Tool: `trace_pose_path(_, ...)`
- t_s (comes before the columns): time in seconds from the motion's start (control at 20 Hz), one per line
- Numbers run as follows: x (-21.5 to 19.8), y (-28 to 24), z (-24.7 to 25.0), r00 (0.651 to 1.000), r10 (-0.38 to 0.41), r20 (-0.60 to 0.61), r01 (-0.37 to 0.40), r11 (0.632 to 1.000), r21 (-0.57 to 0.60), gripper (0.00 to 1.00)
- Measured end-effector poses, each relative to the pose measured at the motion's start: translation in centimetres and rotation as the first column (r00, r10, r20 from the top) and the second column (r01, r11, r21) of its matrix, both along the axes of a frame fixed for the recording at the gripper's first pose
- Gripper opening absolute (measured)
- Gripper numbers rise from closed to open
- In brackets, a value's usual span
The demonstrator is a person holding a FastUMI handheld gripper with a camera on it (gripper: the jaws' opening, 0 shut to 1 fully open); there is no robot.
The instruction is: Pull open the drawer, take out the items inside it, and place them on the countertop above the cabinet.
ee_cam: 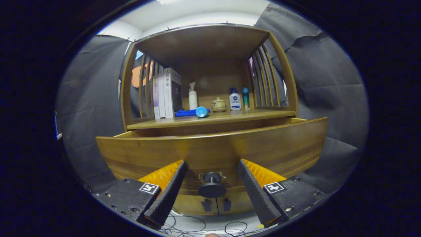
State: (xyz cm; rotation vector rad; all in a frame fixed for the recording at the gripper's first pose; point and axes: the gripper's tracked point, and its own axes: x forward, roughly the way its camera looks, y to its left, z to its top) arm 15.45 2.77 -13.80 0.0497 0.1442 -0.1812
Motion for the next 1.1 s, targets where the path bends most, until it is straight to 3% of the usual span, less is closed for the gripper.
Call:
trace_pose_path(0.2, 2.1, -0.3, 0.2, 1.000, -0.004, -0.014, 0.004, 1.000, 0.003, 1.00)
trace_pose_path(1.1, 1.9, -0.3, 0.1, 0.999, -0.015, -0.051, 0.014, 1.000, -0.008, 1.00)
